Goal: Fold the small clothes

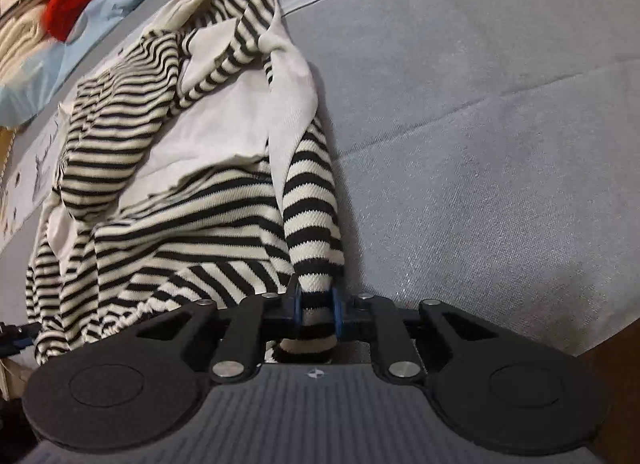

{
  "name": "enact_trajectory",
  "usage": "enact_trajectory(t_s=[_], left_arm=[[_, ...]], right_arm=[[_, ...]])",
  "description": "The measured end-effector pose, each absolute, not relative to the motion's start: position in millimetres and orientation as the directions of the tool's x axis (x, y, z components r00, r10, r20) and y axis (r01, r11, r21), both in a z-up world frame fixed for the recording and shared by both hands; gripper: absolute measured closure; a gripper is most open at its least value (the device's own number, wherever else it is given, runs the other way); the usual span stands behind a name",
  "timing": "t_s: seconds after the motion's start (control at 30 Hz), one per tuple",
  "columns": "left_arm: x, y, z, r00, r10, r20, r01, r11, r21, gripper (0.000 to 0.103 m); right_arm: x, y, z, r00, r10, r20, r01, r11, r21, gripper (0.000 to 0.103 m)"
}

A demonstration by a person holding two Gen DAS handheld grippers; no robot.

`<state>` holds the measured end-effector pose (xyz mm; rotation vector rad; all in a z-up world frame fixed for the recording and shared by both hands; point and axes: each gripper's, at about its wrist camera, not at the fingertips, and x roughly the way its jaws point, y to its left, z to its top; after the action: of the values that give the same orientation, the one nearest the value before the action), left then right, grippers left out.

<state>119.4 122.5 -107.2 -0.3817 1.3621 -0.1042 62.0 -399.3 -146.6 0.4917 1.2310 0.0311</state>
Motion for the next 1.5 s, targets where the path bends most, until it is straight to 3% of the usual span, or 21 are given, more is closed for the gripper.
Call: enact_trajectory(t_s=[0.13, 0.2, 0.3, 0.37, 0.43, 0.47, 0.53, 0.73, 1.0, 1.13, 1.3, 1.5], left_arm=[[120.9, 112.1, -112.6, 0.192, -0.246, -0.95, -0.116, 0.956, -0.271, 0.035], [121.5, 115.2, -114.7, 0.19, -0.245, -0.951, -0.116, 0.956, -0.27, 0.041], [121.8, 114.2, -114.6, 0.191, -0.267, -0.944, -0.104, 0.951, -0.29, 0.062], [121.5, 111.2, -111.5, 0.202, -0.277, -0.94, -0.078, 0.952, -0.297, 0.081], [121.4, 108.0, -108.8, 0.212, -0.273, -0.938, -0.06, 0.955, -0.292, 0.088], [120.9, 107.4, -107.1, 0.219, -0.272, -0.937, -0.057, 0.955, -0.29, 0.092], [119.0, 107.2, -100.5, 0.24, -0.269, -0.933, -0.047, 0.957, -0.287, 0.096], [101.7, 102.0, -51.6, 0.363, -0.288, -0.886, 0.041, 0.955, -0.294, 0.098], [53.8, 114.6, 49.7, 0.523, -0.344, -0.78, 0.159, 0.938, -0.308, 0.1], [15.4, 136.0, 92.1, 0.548, -0.418, -0.725, 0.197, 0.906, -0.374, 0.1], [-6.2, 142.0, 103.0, 0.543, -0.48, -0.689, 0.209, 0.872, -0.443, 0.1], [45.8, 144.0, 80.5, 0.538, -0.503, -0.677, 0.168, 0.851, -0.498, 0.1]], right_arm=[[61.6, -397.7, -147.8, 0.335, 0.267, -0.903, 0.24, 0.903, 0.356, 0.079], [61.1, -398.6, -148.6, 0.332, 0.259, -0.907, 0.246, 0.904, 0.349, 0.075], [60.6, -397.3, -149.3, 0.329, 0.25, -0.911, 0.238, 0.911, 0.336, 0.075], [60.4, -396.2, -149.6, 0.33, 0.246, -0.911, 0.232, 0.915, 0.331, 0.075], [60.2, -394.9, -149.0, 0.334, 0.242, -0.911, 0.222, 0.919, 0.326, 0.078], [60.2, -394.2, -148.1, 0.34, 0.243, -0.908, 0.216, 0.92, 0.327, 0.09], [60.2, -393.3, -145.1, 0.357, 0.262, -0.897, 0.201, 0.916, 0.348, 0.094], [49.5, -406.0, -115.2, 0.464, 0.306, -0.831, 0.188, 0.883, 0.431, 0.095], [7.6, -439.6, -39.1, 0.648, 0.388, -0.656, 0.18, 0.759, 0.626, 0.096], [-29.3, -448.5, 6.7, 0.701, 0.412, -0.582, 0.098, 0.753, 0.651, 0.096], [-71.4, -463.3, 32.7, 0.736, 0.421, -0.53, 0.098, 0.708, 0.699, 0.096], [-62.1, -471.3, 7.4, 0.71, 0.388, -0.588, 0.201, 0.688, 0.697, 0.096]])
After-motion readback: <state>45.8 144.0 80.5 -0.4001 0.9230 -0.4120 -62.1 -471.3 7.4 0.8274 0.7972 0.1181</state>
